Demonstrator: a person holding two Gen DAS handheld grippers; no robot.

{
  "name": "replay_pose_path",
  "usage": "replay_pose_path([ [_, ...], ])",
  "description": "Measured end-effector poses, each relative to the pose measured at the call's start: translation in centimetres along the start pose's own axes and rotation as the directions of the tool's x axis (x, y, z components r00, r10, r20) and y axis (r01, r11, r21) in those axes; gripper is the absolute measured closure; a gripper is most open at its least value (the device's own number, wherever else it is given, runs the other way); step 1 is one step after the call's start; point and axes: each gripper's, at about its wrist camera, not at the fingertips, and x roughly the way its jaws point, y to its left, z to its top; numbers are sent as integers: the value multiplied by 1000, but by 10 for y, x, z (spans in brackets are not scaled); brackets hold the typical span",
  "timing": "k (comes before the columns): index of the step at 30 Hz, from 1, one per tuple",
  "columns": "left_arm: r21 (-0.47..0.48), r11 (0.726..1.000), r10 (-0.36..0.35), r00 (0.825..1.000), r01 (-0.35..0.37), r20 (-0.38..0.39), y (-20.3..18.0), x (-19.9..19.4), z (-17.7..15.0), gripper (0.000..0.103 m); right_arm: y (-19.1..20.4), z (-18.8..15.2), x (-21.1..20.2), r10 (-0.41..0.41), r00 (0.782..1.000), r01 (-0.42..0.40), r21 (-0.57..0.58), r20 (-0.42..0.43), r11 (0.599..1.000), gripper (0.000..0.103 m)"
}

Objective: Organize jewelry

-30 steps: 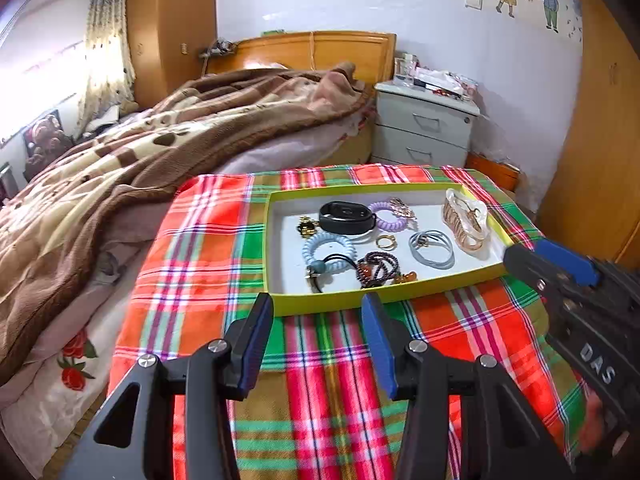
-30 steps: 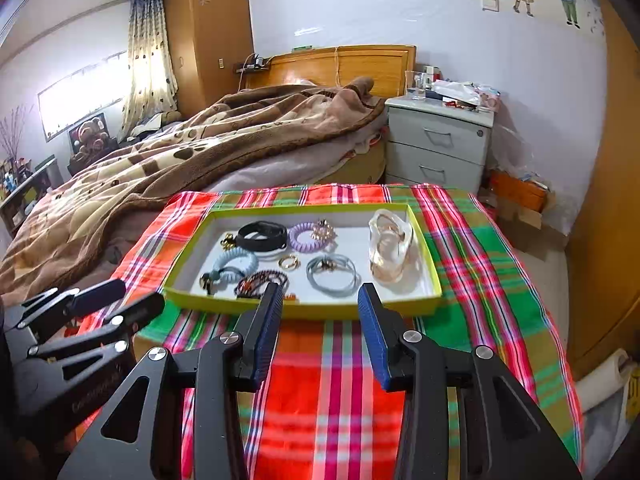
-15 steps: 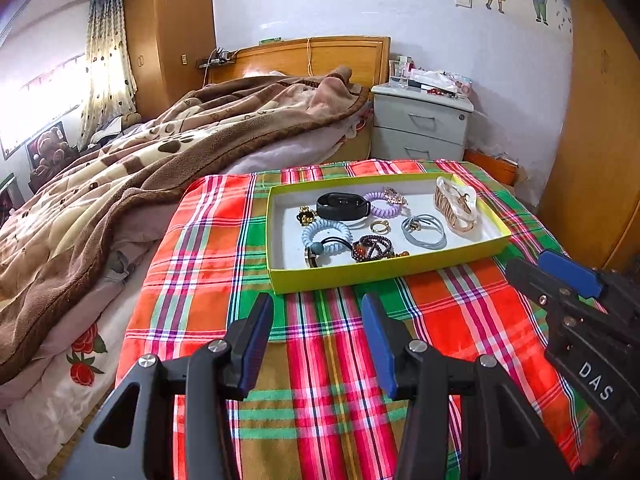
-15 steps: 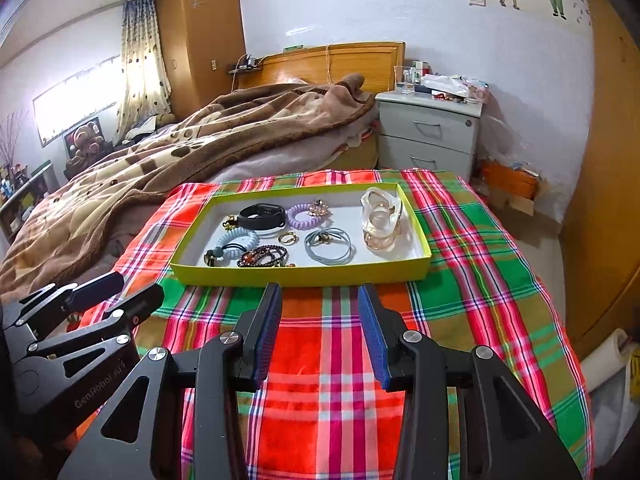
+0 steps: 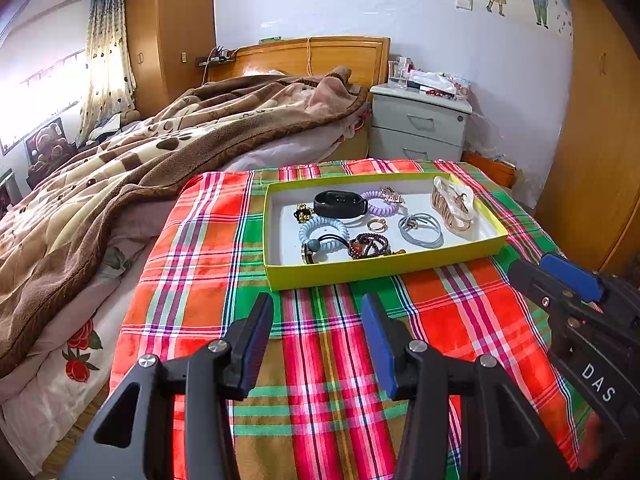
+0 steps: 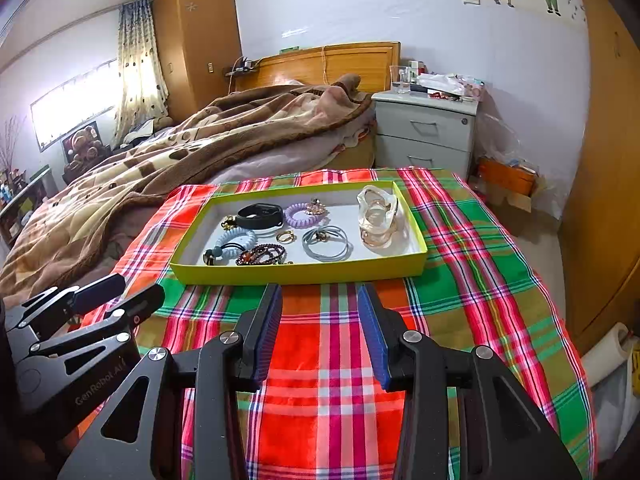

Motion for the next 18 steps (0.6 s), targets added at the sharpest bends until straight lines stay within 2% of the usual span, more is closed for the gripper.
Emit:
replay_pose_path([
  [18,-5,1000,7,1000,-7,-13,1,2,-1,55,3,-2,-1,15,1000,-15,-5,2,1000,63],
])
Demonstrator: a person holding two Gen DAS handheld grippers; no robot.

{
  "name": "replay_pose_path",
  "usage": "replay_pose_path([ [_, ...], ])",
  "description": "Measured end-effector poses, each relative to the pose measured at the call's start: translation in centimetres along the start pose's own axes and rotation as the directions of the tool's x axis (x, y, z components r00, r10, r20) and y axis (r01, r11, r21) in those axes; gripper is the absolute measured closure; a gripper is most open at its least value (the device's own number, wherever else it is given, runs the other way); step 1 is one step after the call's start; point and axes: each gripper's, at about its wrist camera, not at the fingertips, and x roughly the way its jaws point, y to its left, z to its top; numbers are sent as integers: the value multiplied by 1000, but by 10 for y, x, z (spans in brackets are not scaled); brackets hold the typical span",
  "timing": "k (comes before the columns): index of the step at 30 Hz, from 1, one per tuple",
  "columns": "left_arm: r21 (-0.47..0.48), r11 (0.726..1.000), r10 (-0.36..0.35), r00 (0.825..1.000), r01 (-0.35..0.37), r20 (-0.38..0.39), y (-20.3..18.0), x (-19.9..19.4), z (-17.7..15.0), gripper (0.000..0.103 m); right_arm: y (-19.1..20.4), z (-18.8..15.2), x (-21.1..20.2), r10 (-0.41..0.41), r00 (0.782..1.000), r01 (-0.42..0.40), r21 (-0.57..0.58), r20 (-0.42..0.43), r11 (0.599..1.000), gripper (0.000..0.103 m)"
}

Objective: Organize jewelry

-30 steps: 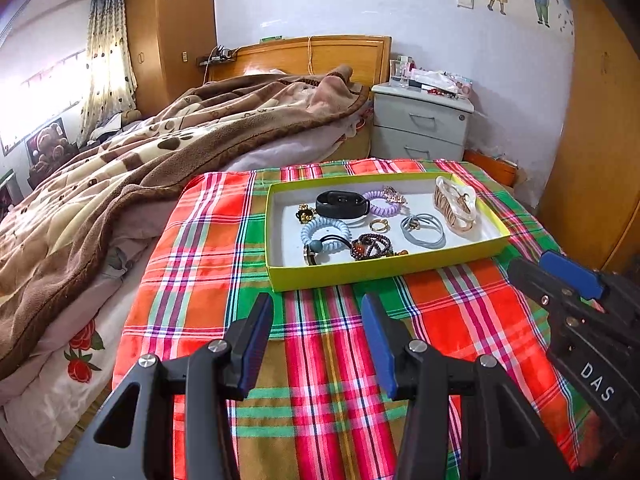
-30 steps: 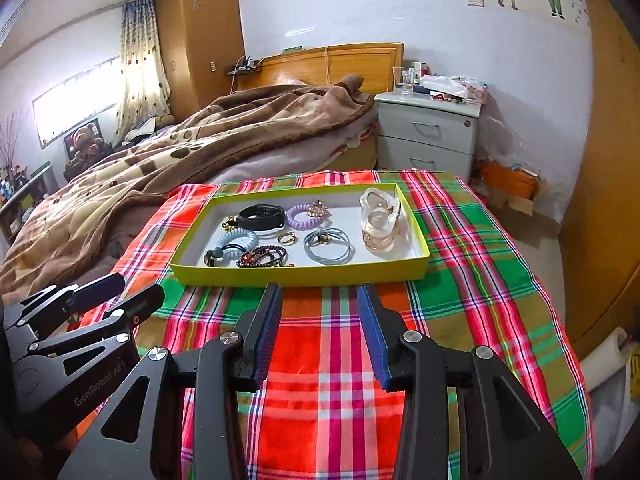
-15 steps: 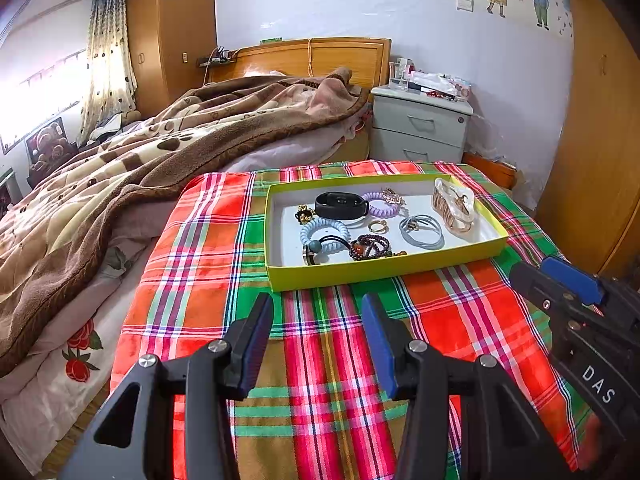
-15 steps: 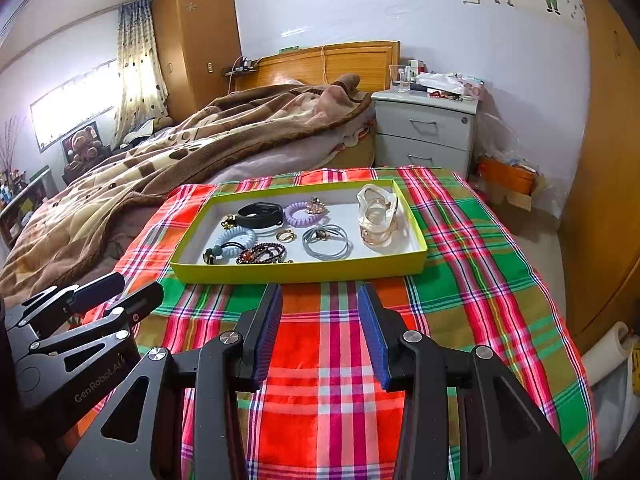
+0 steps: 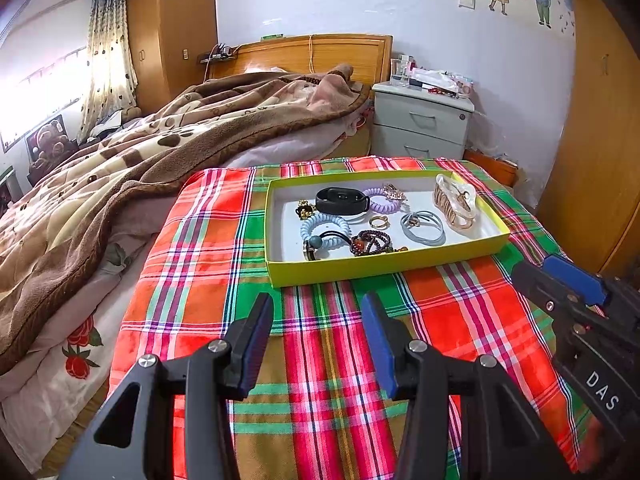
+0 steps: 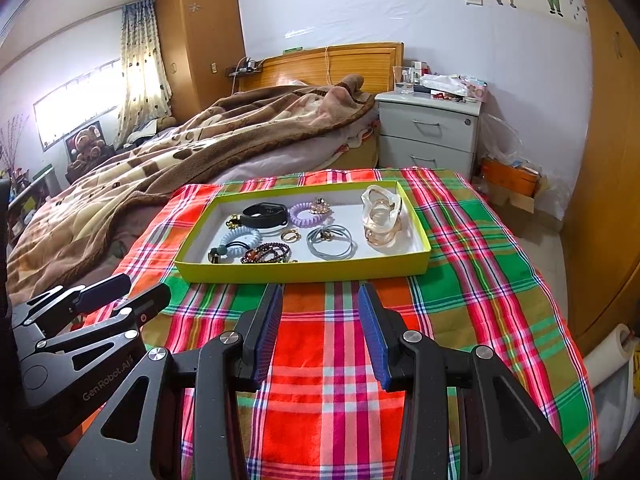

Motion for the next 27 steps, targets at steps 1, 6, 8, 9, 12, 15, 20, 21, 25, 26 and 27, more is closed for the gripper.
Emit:
replay_pose_path([
  [1,1,1000,0,1000,0,0,0,0,0,55,0,0,0,-2,1000,2,1,-1,1000,63],
  [6,-5,1000,4,1000,-4,-5,2,0,0,55,0,0,0,-4,1000,4,2,-3,1000,63],
  [8,-4,1000,4,1000,-4,-5,2,-1,0,55,0,0,0,-4,1000,4,0,-5,1000,63],
  [9,-5,1000,5,1000,-5,-5,2,-1,0,55,0,0,0,-4,1000,4,0,-5,1000,63],
  [12,-3,1000,9,1000,-9,-7,3,-1,1,55,0,0,0,-4,1000,4,-1,-4,1000,63],
  [15,-6,1000,10,1000,-10,-10,3,-1,1,55,1,0,0,-12,1000,12,-2,-6,1000,63],
  [20,-8,1000,12,1000,-13,-9,4,-1,0,55,1,-1,0,-10,1000,10,-1,-8,1000,63],
  [21,-7,1000,12,1000,-12,-10,4,-1,0,55,1,-1,0,-10,1000,10,-1,-8,1000,63],
  [25,-8,1000,10,1000,-11,-19,4,0,0,55,1,-1,0,-11,1000,11,-1,-7,1000,63],
  [26,-7,1000,11,1000,-11,-21,4,0,0,55,1,-1,0,-10,1000,10,0,-7,1000,63],
  [27,-6,1000,11,1000,-11,-23,4,0,0,55,1,-1,0,-10,1000,10,0,-7,1000,63],
])
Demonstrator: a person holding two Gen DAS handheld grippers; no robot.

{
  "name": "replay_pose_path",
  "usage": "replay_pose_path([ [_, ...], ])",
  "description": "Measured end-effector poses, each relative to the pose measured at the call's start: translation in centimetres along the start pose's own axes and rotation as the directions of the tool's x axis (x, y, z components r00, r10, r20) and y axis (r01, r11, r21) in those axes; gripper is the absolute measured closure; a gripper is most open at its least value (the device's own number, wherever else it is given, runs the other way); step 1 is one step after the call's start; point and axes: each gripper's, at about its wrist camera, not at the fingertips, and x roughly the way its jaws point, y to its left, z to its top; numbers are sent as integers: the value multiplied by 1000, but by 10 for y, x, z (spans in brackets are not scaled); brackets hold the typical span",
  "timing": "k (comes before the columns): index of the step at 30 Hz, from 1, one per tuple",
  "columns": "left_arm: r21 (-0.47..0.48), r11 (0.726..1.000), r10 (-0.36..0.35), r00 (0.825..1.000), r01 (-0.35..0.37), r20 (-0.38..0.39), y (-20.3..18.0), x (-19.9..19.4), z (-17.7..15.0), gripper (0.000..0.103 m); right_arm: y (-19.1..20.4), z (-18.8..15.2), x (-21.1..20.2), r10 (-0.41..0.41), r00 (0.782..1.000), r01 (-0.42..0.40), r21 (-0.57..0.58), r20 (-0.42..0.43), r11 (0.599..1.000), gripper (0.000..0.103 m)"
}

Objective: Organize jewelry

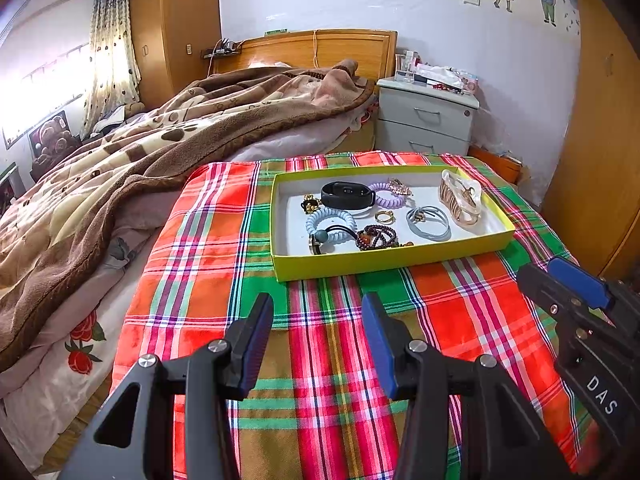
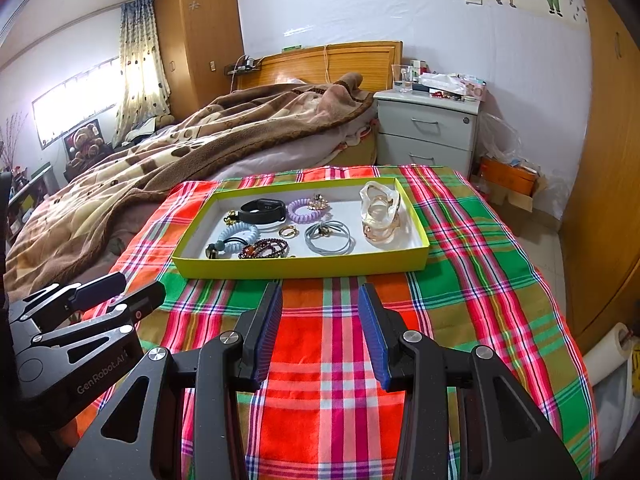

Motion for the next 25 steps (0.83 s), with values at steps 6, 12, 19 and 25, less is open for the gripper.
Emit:
replay_pose_path([
  [6,2,1000,0,1000,0,2,-1,1,0,55,0,0,0,-1,1000,1,-2,0,1000,63],
  [12,1,1000,-6,1000,6,5,-2,1,0,55,0,0,0,-1,1000,1,-3,-1,1000,63],
  [19,-2,1000,6,1000,-6,6,0,1,-1,55,0,-1,0,-3,1000,3,-2,-1,1000,63],
  [25,7,1000,11,1000,-11,4,-1,2,-2,55,0,-2,0,-4,1000,4,-2,-1,1000,63],
])
